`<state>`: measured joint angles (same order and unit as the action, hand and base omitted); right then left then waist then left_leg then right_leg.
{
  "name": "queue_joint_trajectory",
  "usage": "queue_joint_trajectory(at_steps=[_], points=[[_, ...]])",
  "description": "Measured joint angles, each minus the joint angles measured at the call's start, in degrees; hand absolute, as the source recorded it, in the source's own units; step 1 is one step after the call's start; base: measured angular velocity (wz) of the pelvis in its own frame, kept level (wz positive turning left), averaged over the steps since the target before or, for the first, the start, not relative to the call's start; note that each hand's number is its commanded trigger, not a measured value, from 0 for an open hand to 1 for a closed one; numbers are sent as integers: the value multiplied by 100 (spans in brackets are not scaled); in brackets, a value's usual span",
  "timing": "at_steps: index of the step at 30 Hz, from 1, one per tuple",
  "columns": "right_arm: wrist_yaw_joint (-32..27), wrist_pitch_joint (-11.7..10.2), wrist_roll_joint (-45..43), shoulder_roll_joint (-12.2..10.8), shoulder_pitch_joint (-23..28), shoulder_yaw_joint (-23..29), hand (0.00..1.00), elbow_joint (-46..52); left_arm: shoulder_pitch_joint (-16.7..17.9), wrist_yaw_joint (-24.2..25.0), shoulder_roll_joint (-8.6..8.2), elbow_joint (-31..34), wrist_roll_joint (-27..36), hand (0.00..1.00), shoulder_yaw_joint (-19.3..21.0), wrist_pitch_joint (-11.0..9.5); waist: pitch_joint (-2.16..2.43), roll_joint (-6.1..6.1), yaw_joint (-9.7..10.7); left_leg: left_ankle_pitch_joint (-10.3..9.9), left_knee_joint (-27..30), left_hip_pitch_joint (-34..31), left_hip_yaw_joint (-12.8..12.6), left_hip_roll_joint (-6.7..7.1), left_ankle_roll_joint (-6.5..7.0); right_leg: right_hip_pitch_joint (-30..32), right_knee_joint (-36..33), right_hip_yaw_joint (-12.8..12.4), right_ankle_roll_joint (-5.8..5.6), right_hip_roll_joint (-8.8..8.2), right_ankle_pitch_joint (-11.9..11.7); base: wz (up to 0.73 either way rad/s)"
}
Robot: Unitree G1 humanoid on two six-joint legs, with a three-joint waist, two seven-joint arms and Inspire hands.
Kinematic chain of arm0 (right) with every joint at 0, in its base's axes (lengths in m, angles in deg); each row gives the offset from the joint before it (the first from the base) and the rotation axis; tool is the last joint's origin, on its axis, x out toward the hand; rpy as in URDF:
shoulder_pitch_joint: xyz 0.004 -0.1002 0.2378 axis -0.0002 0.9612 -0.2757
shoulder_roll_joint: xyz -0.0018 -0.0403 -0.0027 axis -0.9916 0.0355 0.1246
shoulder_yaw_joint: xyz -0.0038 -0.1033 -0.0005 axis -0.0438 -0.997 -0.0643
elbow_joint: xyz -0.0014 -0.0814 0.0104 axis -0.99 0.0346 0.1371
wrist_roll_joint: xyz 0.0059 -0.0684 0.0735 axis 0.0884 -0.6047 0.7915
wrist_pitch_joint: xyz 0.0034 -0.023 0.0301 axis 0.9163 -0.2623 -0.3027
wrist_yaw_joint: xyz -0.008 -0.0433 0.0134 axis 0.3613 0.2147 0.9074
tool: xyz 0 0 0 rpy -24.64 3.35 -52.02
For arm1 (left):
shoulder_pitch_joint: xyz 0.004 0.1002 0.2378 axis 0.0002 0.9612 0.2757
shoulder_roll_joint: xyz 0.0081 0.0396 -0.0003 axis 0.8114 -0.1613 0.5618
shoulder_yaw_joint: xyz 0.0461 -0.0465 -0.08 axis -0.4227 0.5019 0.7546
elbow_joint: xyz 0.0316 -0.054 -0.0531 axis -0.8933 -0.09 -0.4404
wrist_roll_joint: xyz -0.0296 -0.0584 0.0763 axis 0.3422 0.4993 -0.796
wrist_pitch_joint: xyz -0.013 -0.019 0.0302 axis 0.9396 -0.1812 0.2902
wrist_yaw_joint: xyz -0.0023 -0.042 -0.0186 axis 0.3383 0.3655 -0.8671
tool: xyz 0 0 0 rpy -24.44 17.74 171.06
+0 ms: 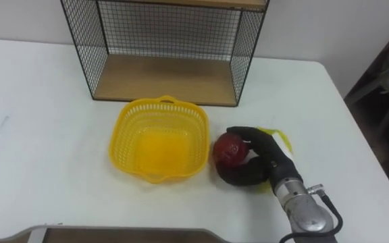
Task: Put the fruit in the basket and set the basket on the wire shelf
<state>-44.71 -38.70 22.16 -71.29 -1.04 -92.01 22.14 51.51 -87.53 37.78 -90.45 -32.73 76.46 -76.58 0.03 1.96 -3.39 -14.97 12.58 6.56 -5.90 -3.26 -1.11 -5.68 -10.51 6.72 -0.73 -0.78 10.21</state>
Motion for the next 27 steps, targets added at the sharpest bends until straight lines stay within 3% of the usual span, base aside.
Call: queue_joint_trajectory(at_steps=[6,15,20,27], points=[[-176,-40,1047,-34,1,15,100,33,33,-229,-51,14,1,0,6,-96,25,-117,20,1,14,14,-3,0,0,-3,-14,-6,0,-4,0,0],[-616,-51,1829,-52,-2,229,100,296,158,-467,-77,11,2,0,8,-143,20,-97,17,1,-28,14,-13,6,1,1,-10,-12,-1,-7,1,0],[-862,-164,1792,-53,-6,354,100,718,160,-476,-81,8,14,0,8,-228,8,-89,19,2,6,11,-26,4,2,8,-14,-31,-1,-4,1,0],[-1152,-275,1014,-38,-110,386,100,1539,89,-475,-79,-119,43,0,-1,-316,-15,-28,-12,3,-16,2,-98,4,3,76,-25,-112,-2,1,1,-6]])
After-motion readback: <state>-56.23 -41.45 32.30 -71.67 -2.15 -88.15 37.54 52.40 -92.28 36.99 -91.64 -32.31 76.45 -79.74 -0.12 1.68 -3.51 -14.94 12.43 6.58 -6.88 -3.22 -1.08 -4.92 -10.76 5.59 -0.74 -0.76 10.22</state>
